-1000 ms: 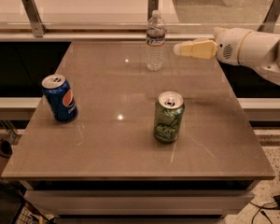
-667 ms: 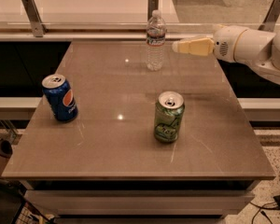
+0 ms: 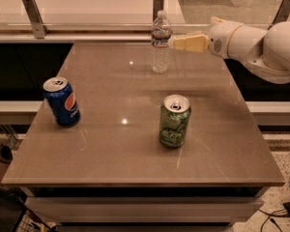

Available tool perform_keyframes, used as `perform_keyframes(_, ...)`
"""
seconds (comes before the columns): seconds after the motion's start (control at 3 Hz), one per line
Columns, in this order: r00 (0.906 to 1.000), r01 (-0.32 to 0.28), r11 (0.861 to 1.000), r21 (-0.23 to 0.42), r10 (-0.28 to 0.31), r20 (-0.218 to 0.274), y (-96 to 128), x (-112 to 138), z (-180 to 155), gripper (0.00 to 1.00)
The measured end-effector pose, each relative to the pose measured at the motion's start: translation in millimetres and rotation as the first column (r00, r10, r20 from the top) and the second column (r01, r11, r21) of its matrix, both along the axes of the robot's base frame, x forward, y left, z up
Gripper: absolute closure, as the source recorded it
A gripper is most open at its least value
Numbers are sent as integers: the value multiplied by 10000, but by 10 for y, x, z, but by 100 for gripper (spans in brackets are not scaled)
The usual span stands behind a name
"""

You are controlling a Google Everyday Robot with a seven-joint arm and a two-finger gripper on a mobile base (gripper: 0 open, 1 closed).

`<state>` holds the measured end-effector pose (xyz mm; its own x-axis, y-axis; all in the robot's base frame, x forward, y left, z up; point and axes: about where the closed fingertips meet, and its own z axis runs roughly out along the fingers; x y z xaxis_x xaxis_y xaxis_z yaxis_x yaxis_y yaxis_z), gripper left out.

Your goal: Knock water bottle over

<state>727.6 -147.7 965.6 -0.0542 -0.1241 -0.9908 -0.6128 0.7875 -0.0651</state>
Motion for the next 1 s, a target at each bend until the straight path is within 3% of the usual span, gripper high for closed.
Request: perform_keyframes(1.0, 9957, -820, 9956, 461, 798, 472, 507, 34, 7, 0)
